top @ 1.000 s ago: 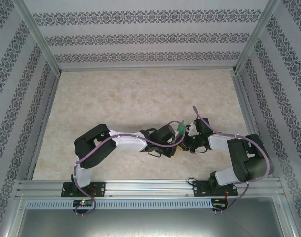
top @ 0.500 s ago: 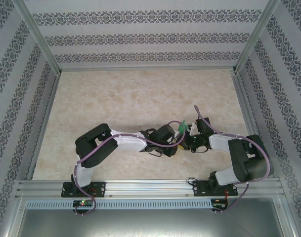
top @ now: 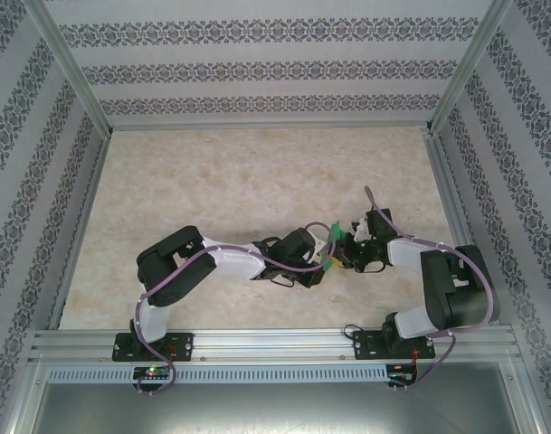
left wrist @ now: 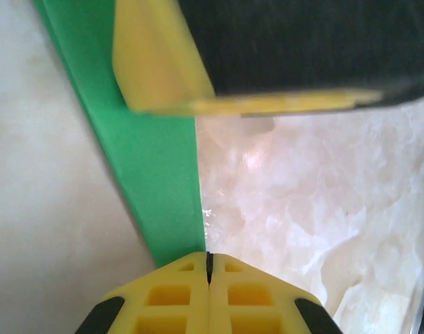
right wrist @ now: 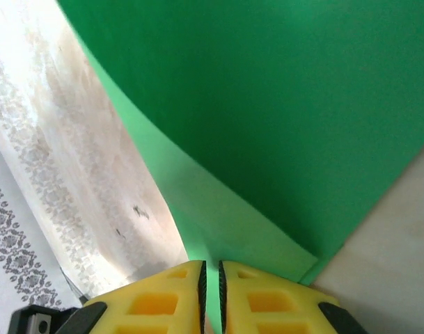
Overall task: Fold a paper plane with a square sheet of paper (pick it up from the middle)
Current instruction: Fold the wing for the fifth time at the center of the table.
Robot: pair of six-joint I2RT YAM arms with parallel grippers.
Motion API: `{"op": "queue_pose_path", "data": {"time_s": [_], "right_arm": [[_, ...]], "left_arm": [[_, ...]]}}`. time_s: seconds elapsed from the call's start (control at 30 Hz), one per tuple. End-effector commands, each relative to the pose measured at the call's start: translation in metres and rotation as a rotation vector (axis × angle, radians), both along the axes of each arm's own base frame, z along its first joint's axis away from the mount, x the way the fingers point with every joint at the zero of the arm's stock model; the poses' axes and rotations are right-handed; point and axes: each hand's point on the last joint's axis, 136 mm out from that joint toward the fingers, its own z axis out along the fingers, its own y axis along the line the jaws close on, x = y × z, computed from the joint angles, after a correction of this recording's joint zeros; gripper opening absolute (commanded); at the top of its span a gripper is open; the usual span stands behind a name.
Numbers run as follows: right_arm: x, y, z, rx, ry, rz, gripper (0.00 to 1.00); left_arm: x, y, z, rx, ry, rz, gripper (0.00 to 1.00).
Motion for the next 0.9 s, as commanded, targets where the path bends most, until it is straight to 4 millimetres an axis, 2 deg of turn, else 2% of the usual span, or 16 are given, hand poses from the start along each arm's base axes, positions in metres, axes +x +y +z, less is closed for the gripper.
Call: {"op": "queue_pose_path", "data": {"time_s": [0.0, 0.13, 0.23, 0.43, 0.57, 0.63, 0.87], "right_arm": [[0.015, -0.014, -0.001, -0.047, -0.028, -0.022, 0.15], [0.019, -0.019, -0.007, -0.062, -0.014, -0.023, 0.15], [0.015, -0.022, -0.015, -0.086, 0.009, -0.02, 0.13], [0.007, -0.023, -0.017, -0.103, 0.021, 0.005, 0.11], [0.003, -0.024, -0.016, -0.107, 0.022, 0.01, 0.11], [0.001, -0.023, -0.017, -0.105, 0.026, 0.015, 0.1], [-0.003, -0.023, -0.015, -0.097, 0.022, 0.02, 0.1]], "left_arm": [[-0.034, 0.046, -0.053, 0.197, 0.139, -0.04, 0.0], [-0.035, 0.04, -0.043, 0.17, 0.145, -0.05, 0.0], [-0.032, 0.032, -0.028, 0.13, 0.138, -0.057, 0.0], [-0.02, 0.004, 0.018, 0.011, 0.092, -0.067, 0.0], [0.0, -0.012, 0.05, -0.061, 0.03, -0.04, 0.0], [0.012, -0.015, 0.056, -0.076, 0.001, -0.008, 0.0], [0.042, -0.012, 0.039, -0.038, -0.035, 0.071, 0.0]]}}
